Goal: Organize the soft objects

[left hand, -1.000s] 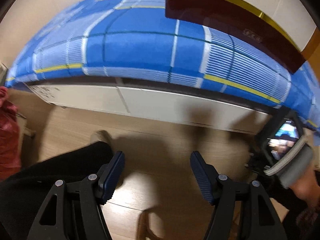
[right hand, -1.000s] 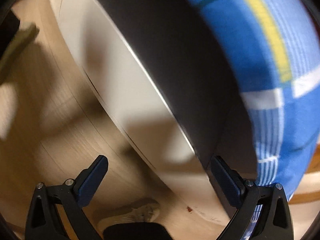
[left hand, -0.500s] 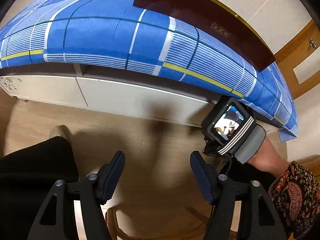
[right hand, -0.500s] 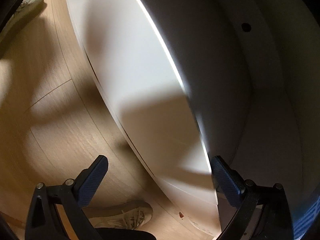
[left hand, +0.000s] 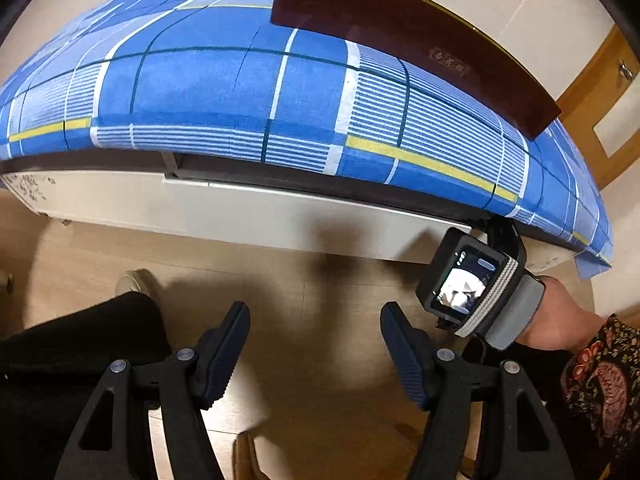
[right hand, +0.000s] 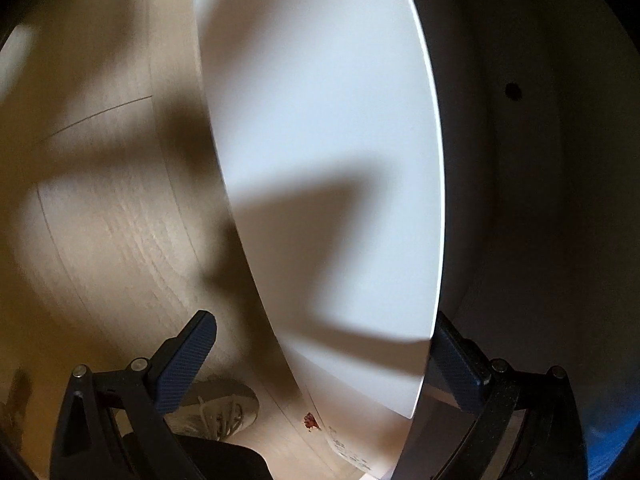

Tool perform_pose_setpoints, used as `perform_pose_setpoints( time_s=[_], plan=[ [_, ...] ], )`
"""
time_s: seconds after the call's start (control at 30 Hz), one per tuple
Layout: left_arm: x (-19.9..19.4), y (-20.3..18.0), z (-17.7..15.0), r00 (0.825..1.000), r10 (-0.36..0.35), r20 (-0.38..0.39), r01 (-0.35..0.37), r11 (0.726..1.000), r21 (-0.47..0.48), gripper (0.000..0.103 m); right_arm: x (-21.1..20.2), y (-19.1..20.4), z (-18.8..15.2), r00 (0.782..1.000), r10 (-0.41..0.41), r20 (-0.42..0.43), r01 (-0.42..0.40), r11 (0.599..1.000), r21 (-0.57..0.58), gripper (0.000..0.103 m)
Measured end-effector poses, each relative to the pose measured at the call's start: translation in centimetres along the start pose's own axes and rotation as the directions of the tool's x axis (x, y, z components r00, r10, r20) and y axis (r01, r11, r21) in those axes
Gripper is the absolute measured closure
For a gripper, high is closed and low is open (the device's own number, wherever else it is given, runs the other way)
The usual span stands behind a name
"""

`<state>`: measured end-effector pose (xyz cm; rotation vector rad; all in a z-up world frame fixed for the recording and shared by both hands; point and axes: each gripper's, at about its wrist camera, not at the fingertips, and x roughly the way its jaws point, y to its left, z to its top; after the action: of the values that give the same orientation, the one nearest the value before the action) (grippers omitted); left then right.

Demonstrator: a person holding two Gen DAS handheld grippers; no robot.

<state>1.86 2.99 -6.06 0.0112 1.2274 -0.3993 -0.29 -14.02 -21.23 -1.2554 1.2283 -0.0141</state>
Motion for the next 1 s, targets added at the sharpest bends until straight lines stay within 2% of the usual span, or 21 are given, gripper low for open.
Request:
perform_pose_setpoints(
  time_s=[0.2, 0.33, 0.5, 0.6, 0.67, 0.77, 0.9, 1.0],
  plan=[
    [2.0, 0.0, 0.8, 0.997, 0.065, -0.048, -0.062, 0.996, 0.058, 0.03, -1.7, 0.5, -1.0, 0.999, 0.038, 0.021, -0.038, 0.999, 0.0, 0.0],
    [3.9, 0.3, 2.0, 0.993, 0.056, -0.106, -0.046, 0.995, 0.093, 0.023, -2.7, 1.1, -1.4, 0.999, 0.041, 0.029, -0.041, 0.999, -0.011, 0.0],
    [7.1, -0.7, 4.3, 0.983, 0.122, -0.141, -0.092, 0.975, 0.201, 0.02, -3.8, 1.3, -1.8, 0.997, 0.066, 0.039, -0.066, 0.998, -0.009, 0.0],
    [9.7, -1.7, 4.7, 0.969, 0.159, -0.188, -0.1, 0.951, 0.292, 0.02, -4.1, 1.6, -2.2, 0.997, 0.066, 0.046, -0.066, 0.998, -0.02, 0.0],
    [11.3, -2.3, 5.1, 0.963, 0.19, -0.193, -0.11, 0.925, 0.363, 0.02, -4.1, 1.9, -2.5, 0.996, 0.065, 0.054, -0.064, 0.998, -0.024, 0.0],
    [12.5, -2.9, 5.8, 0.953, 0.261, -0.155, -0.168, 0.878, 0.448, 0.02, -3.2, 2.4, -2.6, 0.995, 0.075, 0.064, -0.074, 0.997, -0.014, 0.0],
    [13.9, -3.3, 6.5, 0.947, 0.302, -0.11, -0.206, 0.834, 0.512, 0.02, -2.9, 2.7, -2.6, 0.995, 0.078, 0.065, -0.077, 0.997, -0.009, 0.0],
    [15.1, -3.3, 6.9, 0.939, 0.338, -0.057, -0.249, 0.788, 0.563, 0.02, -2.9, 2.7, -2.6, 0.995, 0.078, 0.066, -0.078, 0.997, -0.01, 0.0]
  ],
)
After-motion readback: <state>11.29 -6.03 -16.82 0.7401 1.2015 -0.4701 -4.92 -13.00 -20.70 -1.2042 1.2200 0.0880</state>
